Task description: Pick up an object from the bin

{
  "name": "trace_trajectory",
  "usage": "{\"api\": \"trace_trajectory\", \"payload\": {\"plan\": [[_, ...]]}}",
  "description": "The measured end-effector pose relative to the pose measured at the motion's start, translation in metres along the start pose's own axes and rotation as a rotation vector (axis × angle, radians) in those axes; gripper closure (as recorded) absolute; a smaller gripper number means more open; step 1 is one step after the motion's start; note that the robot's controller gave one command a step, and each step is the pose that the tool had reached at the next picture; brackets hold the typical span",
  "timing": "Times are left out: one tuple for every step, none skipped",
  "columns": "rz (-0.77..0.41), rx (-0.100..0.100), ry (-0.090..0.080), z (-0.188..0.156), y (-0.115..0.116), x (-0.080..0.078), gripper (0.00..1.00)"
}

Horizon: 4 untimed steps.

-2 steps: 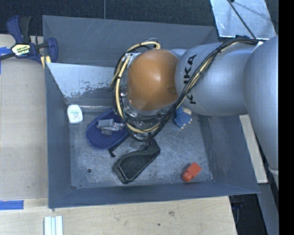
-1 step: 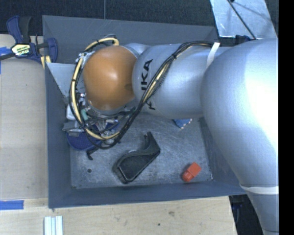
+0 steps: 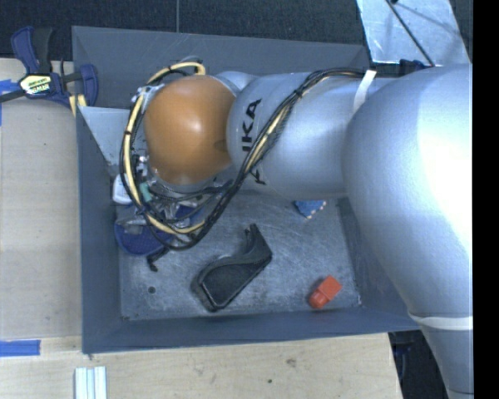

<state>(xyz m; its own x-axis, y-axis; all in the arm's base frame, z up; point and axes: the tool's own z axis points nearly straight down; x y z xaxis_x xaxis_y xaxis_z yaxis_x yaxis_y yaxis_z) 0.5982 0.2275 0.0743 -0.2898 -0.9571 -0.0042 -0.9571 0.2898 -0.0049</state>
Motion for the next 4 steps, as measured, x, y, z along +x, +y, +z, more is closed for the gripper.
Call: {"api": "trace_trajectory", "payload": {"plan": [[0.004, 0.004, -0.004, -0.085, -0.003, -0.002, 1.00], [0.008, -0.001, -0.001, -0.094, -0.004, -0.002, 1.00], [0.013, -0.002, -0.002, -0.097, -0.005, -0.003, 1.00], [0.018, 0.000, -0.002, -0.120, -0.006, -0.003, 1.00]]}}
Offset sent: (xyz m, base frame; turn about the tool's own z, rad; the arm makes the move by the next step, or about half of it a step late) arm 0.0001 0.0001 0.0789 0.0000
